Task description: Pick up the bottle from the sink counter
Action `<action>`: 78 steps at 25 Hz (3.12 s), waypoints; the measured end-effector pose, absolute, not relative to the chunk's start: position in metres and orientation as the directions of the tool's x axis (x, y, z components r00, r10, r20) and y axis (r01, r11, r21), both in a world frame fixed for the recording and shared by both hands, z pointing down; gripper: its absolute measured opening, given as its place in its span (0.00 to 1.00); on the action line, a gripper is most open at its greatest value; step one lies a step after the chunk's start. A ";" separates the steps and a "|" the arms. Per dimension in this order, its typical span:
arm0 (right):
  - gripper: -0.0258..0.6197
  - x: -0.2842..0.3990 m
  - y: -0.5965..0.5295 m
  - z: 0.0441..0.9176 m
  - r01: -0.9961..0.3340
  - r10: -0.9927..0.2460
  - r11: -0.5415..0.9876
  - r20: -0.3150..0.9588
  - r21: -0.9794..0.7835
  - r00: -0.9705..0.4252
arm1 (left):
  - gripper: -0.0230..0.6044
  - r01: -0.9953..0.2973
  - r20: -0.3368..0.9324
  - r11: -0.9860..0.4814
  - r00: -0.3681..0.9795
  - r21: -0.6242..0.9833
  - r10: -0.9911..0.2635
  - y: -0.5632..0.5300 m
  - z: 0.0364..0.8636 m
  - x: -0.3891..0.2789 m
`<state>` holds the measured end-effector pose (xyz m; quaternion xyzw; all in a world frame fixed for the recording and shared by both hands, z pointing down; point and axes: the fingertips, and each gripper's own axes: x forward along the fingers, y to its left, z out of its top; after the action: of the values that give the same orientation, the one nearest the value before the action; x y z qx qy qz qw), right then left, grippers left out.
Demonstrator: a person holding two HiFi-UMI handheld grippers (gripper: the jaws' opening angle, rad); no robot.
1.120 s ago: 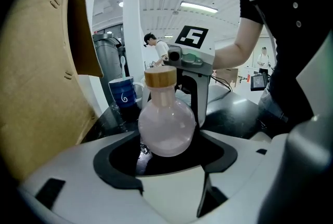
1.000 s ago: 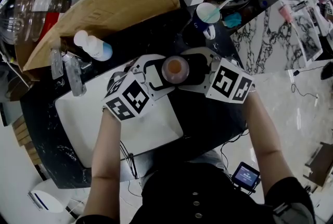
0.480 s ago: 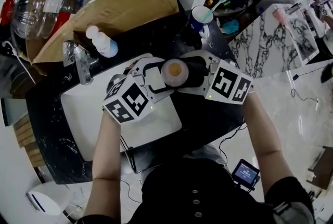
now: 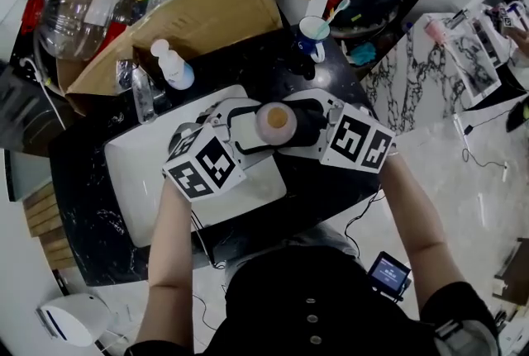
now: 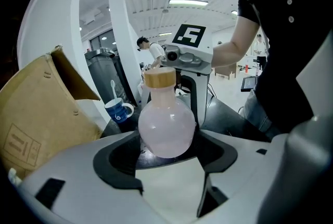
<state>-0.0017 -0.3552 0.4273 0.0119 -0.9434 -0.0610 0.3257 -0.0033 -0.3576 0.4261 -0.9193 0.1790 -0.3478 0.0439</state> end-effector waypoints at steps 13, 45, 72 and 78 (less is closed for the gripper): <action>0.57 0.002 -0.317 0.413 0.031 -0.042 0.994 0.613 0.108 -0.789 | 0.57 -0.288 0.639 -0.931 0.678 -0.224 -0.364 -0.319 0.410 0.001; 0.57 0.013 -0.288 0.345 0.011 -0.116 0.977 0.576 0.211 -0.809 | 0.57 -0.272 0.575 -0.911 0.710 -0.309 -0.407 -0.290 0.345 0.012; 0.57 0.014 -0.277 0.339 -0.018 -0.138 0.976 0.548 0.219 -0.825 | 0.57 -0.225 0.579 -0.916 0.718 -0.332 -0.386 -0.279 0.339 0.014; 0.57 0.012 -0.276 0.344 -0.016 -0.133 0.978 0.558 0.209 -0.819 | 0.57 -0.230 0.577 -0.920 0.723 -0.317 -0.380 -0.278 0.344 0.012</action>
<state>0.0124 -0.2757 0.3438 0.0392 -0.9487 -0.0980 0.2979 0.0122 -0.2780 0.3440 -0.9213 0.1655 -0.3335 0.1122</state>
